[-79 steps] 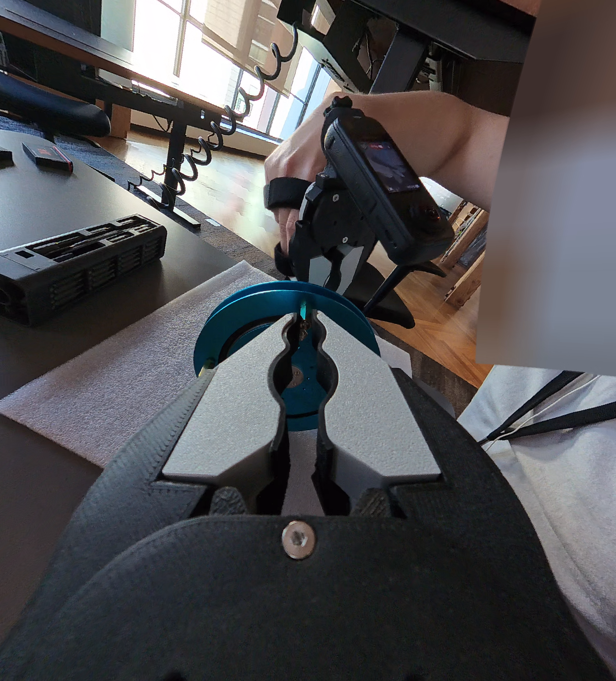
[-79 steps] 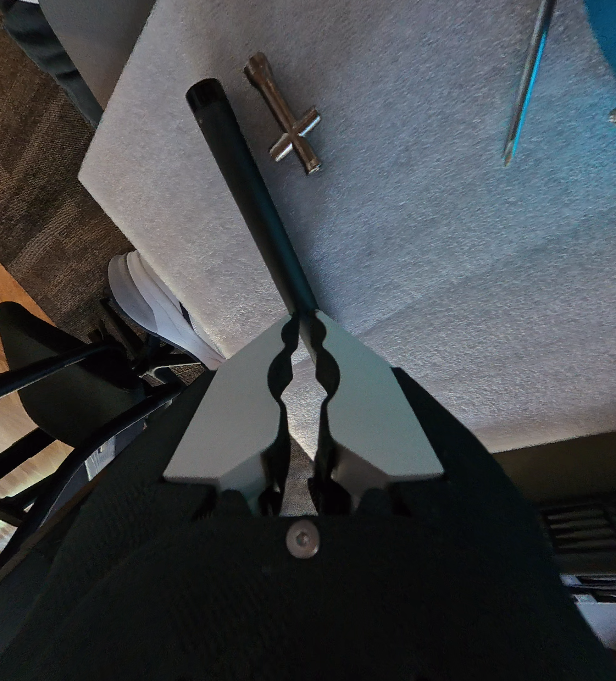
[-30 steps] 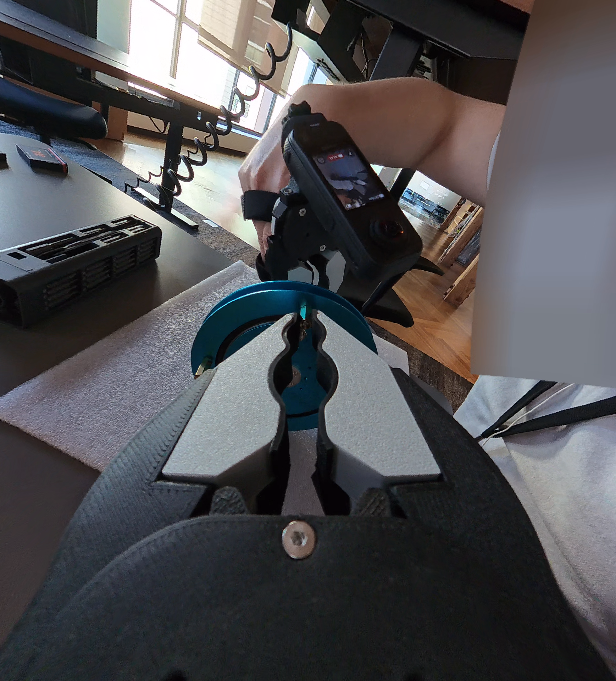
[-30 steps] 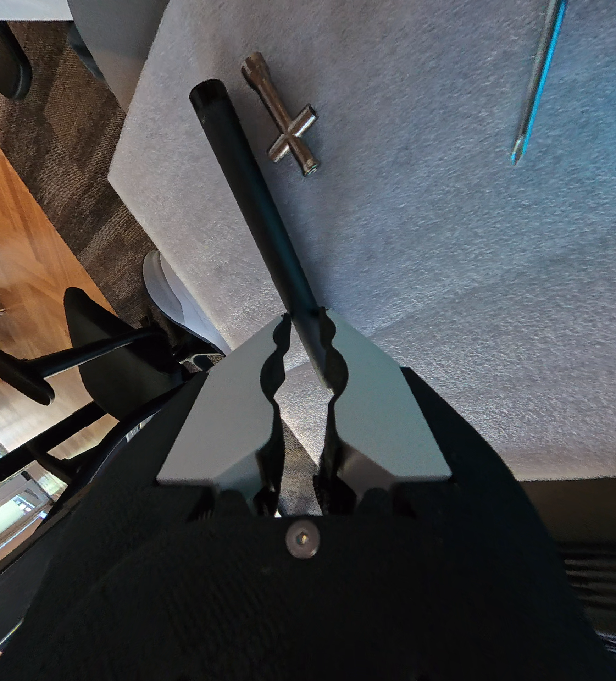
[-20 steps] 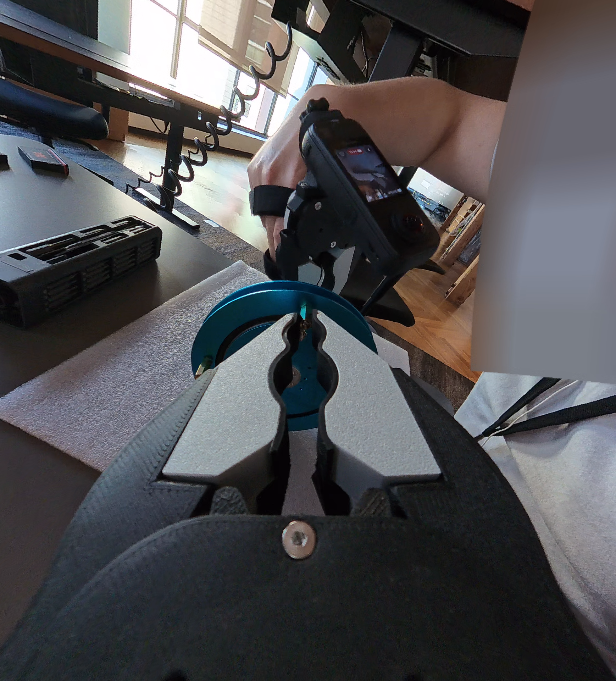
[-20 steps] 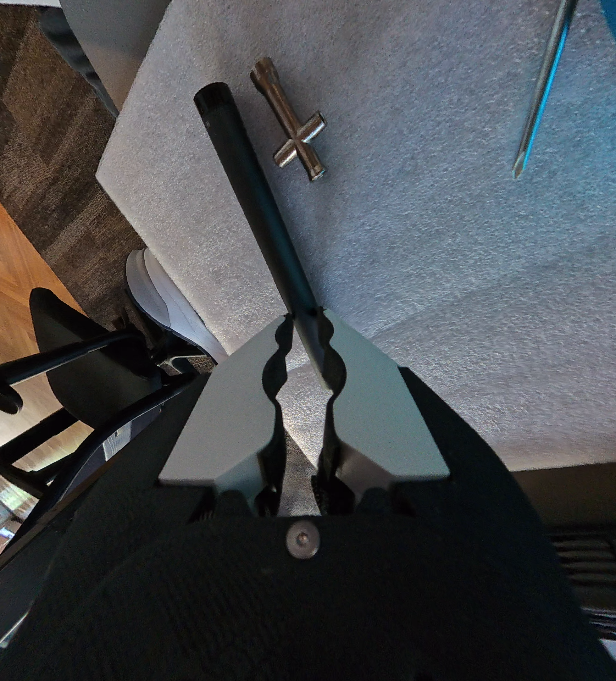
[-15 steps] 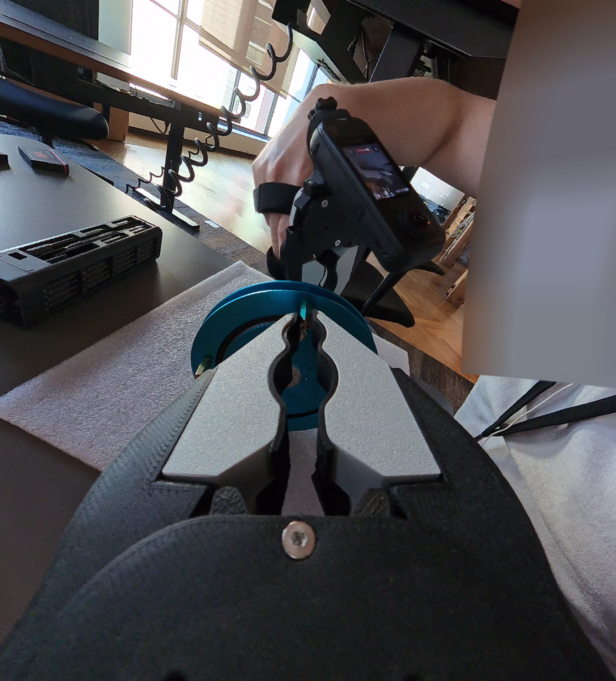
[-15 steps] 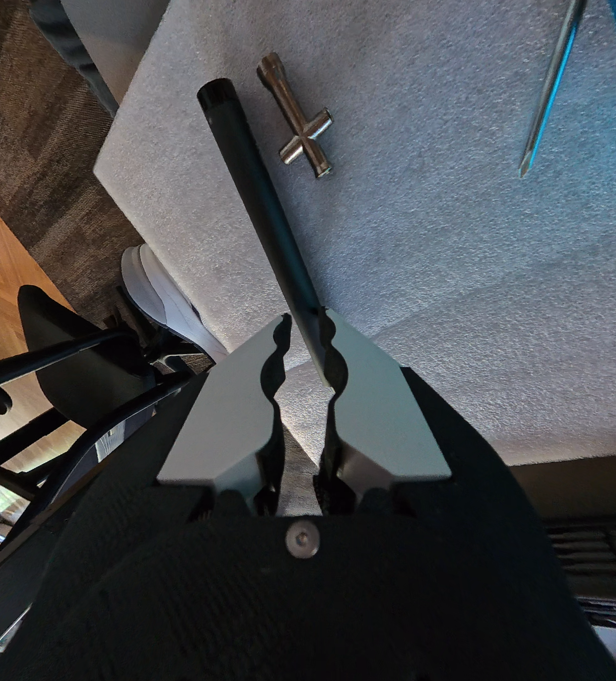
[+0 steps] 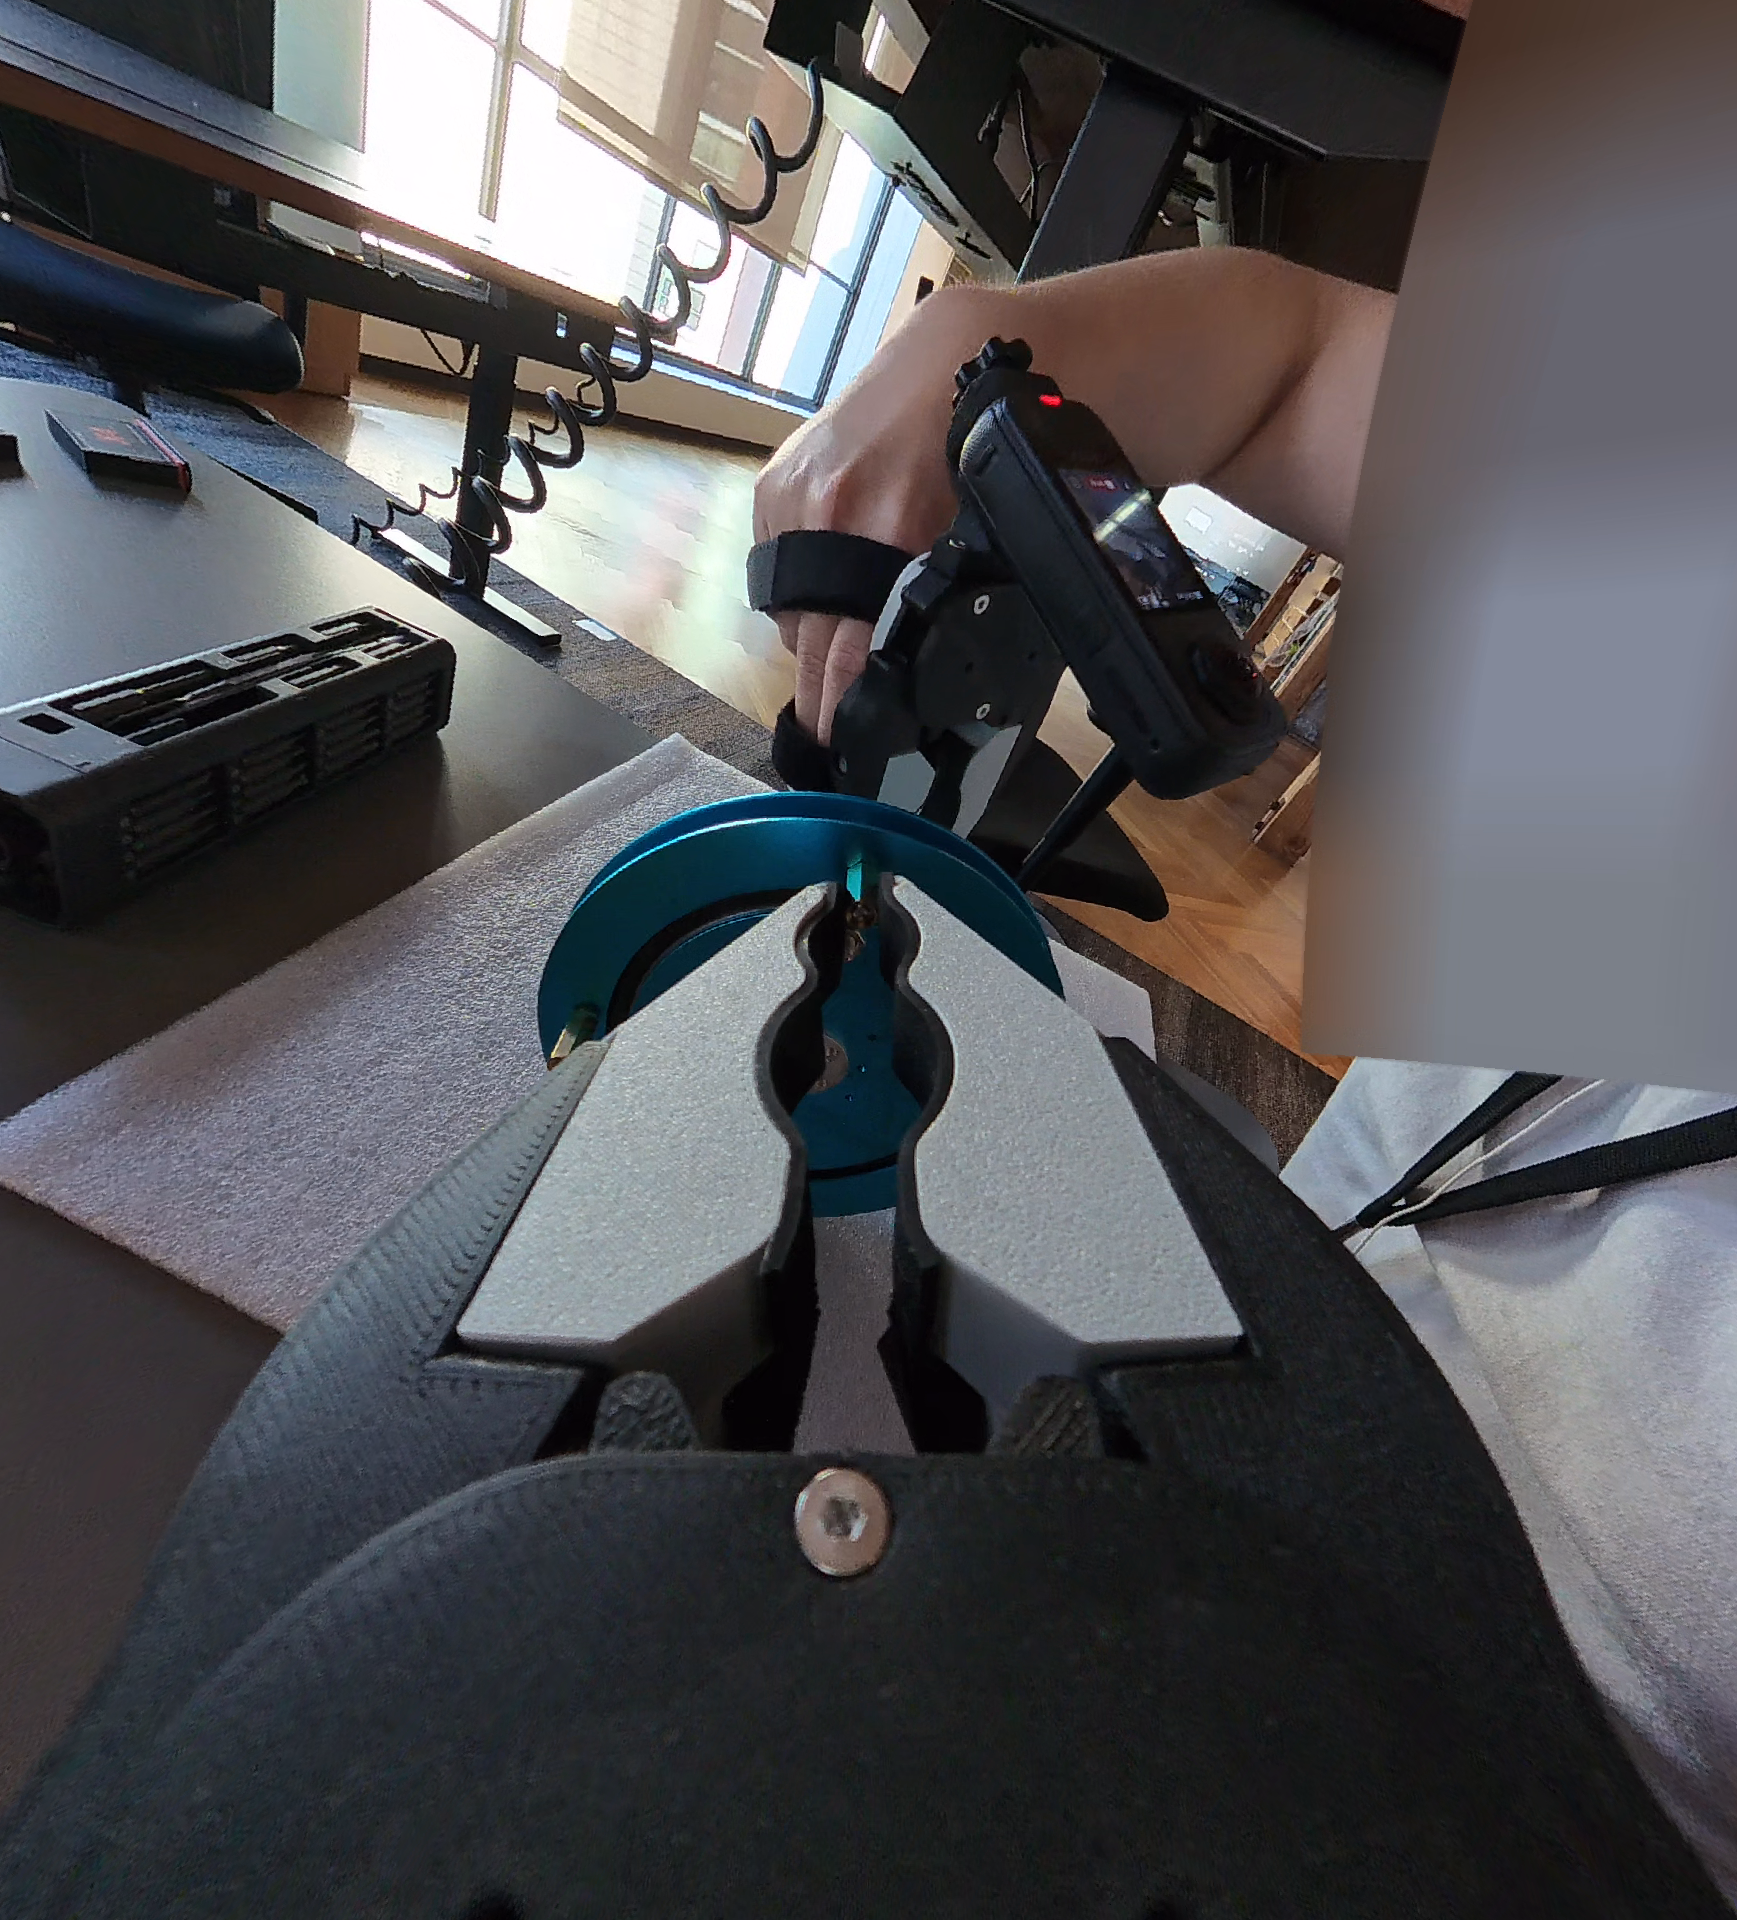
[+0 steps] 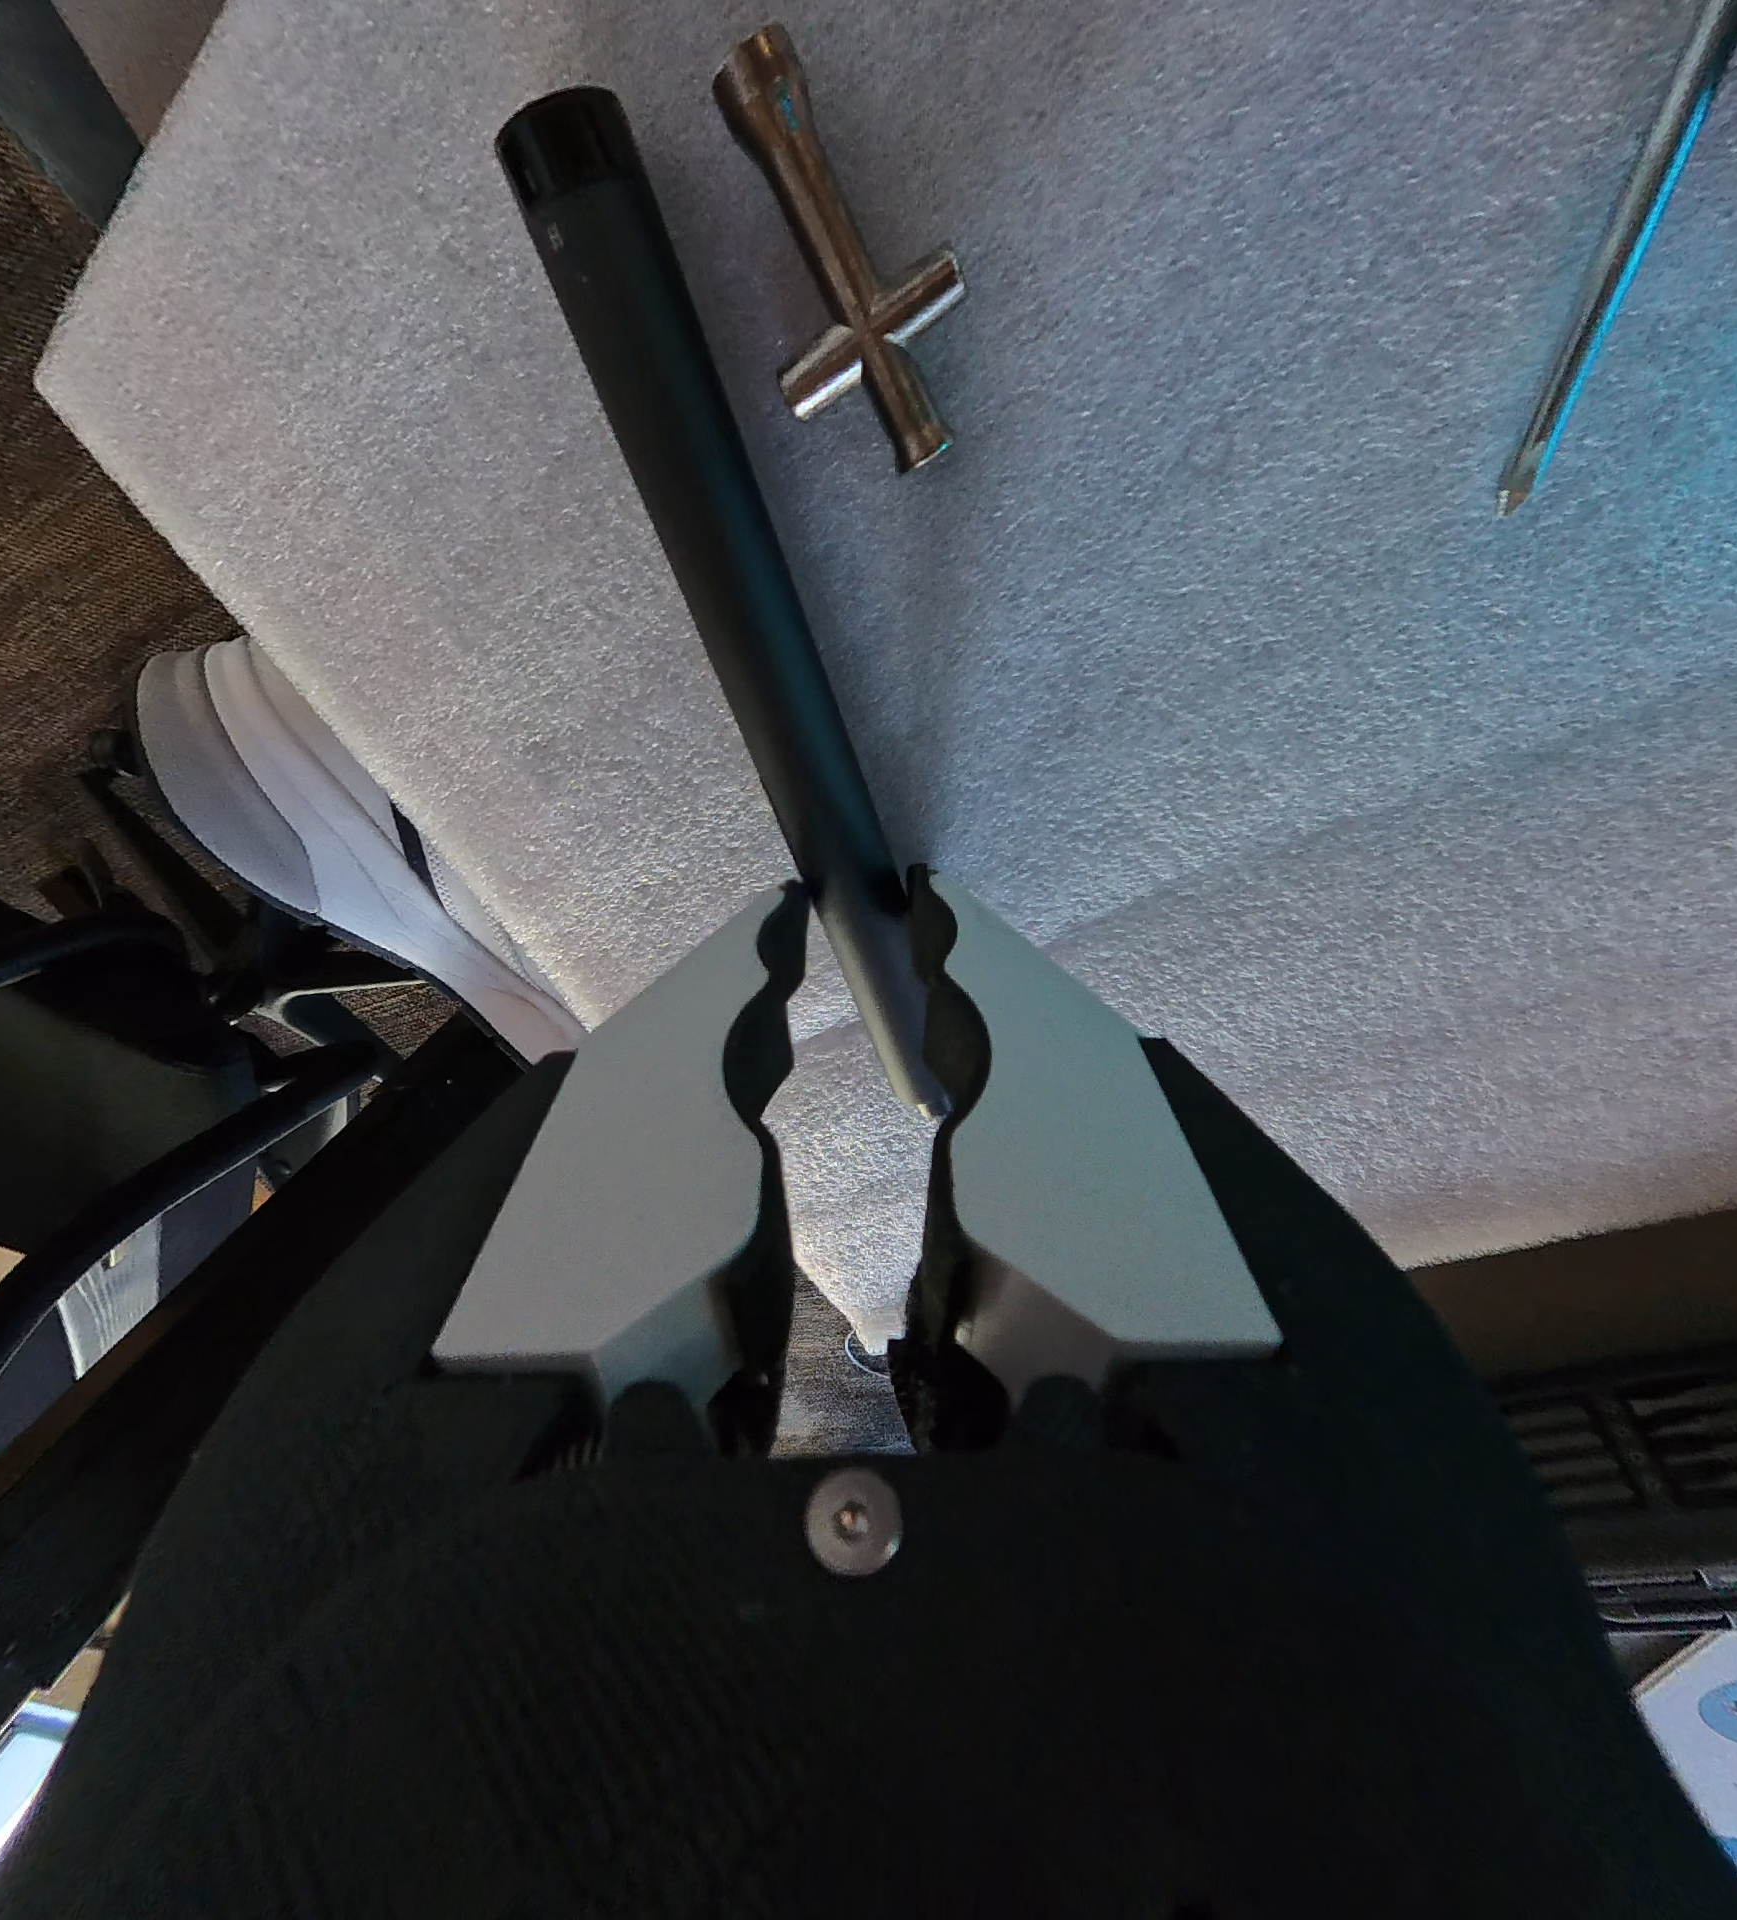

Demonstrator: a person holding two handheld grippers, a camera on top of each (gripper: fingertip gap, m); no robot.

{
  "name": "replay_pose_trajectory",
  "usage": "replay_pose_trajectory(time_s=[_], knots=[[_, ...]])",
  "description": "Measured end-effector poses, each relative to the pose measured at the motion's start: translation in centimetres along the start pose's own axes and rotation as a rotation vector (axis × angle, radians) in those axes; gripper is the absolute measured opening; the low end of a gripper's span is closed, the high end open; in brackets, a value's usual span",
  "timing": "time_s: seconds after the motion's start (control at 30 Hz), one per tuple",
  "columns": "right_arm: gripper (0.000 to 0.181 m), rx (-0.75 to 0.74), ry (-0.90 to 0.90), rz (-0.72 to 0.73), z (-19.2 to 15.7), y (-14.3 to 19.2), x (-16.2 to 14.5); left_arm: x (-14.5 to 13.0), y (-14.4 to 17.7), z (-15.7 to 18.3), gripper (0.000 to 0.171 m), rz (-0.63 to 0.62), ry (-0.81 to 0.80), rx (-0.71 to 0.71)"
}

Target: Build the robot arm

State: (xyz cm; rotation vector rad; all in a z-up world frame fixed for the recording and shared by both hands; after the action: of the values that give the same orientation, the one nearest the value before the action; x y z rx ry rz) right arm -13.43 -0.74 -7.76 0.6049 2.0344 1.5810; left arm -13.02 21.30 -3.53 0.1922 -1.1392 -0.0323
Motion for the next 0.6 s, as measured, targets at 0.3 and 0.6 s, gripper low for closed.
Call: replay_pose_trajectory(time_s=[0.3, 0.6], knots=[[0.020, 0.001, 0.000, -0.023, -0.1, -0.1, 0.2, 0.0, 0.0, 0.0, 0.004, 0.004, 0.003, 0.004], [0.017, -0.221, 0.017, -0.066, -1.6, -0.1, 0.3, 0.0, 0.1, 0.1, 0.004, 0.004, 0.000, 0.005]])
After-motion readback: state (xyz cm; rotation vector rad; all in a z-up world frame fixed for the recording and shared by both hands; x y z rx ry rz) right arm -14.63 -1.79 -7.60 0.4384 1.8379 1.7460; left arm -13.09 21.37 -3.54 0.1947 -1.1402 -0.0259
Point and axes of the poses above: each gripper's, where its closed fingertips meet, y back along the fingers, x out of its top, z = x × y across the jaws, the point moved 8 cm from there along y, back along the fingers, and after that the axes turned 7 degrees about -z, right-handed, at the moved point
